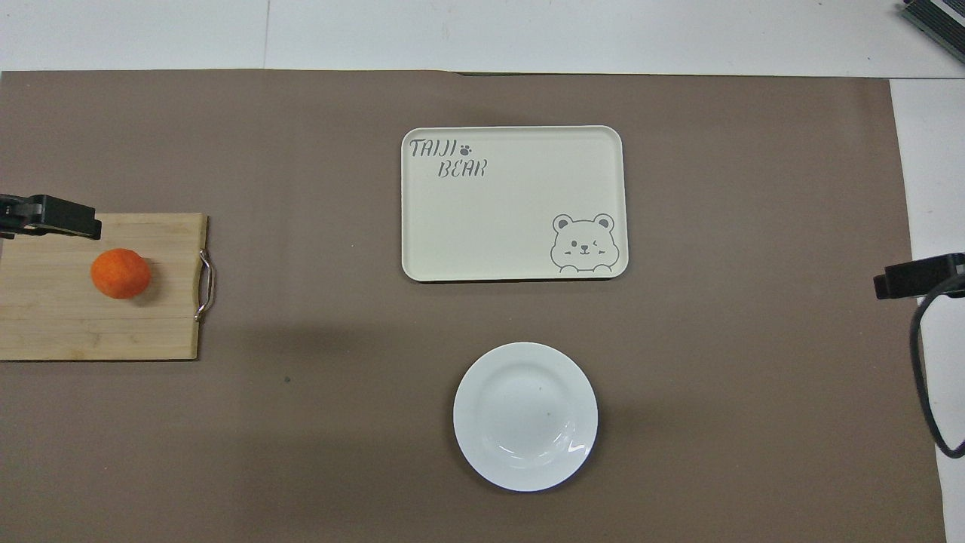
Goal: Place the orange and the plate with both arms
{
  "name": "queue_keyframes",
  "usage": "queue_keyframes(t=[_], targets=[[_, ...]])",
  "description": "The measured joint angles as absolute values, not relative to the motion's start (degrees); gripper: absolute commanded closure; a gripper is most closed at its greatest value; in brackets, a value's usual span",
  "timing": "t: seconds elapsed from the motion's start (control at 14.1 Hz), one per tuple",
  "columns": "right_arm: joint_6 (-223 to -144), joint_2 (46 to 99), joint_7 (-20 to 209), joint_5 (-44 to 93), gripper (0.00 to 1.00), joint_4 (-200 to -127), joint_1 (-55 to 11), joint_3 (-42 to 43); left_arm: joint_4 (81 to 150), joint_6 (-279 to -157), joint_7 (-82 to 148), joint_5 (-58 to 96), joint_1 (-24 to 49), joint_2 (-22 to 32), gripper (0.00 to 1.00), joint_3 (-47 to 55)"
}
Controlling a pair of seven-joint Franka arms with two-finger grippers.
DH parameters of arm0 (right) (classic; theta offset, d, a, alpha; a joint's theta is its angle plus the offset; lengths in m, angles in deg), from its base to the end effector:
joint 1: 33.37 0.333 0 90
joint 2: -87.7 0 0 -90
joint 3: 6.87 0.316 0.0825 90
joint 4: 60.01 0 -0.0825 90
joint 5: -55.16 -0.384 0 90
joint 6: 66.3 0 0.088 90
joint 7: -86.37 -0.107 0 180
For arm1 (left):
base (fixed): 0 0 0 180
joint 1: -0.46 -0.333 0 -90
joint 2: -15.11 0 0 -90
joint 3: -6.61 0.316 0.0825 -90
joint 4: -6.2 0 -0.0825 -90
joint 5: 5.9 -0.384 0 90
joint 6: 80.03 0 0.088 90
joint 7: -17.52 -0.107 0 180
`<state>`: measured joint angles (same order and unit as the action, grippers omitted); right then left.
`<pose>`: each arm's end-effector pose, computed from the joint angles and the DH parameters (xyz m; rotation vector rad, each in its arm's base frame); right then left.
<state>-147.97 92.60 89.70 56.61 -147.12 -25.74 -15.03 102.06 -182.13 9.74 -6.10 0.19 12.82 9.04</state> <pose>0.5117 -0.0117 0.6804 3.1281 0.0718 -0.0168 0.5814 0.0273 0.5720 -3.1252 0.1397 -0.1067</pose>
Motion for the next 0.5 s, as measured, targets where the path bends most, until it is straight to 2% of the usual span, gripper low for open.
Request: queue_keyframes(t=[0.5], targets=[[-148.0, 92.6, 89.7, 56.6, 0.00, -147.1, -25.7, -15.0, 109.5, -191.2, 0.4, -6.1, -4.0, 11.7, 0.00, 9.1]])
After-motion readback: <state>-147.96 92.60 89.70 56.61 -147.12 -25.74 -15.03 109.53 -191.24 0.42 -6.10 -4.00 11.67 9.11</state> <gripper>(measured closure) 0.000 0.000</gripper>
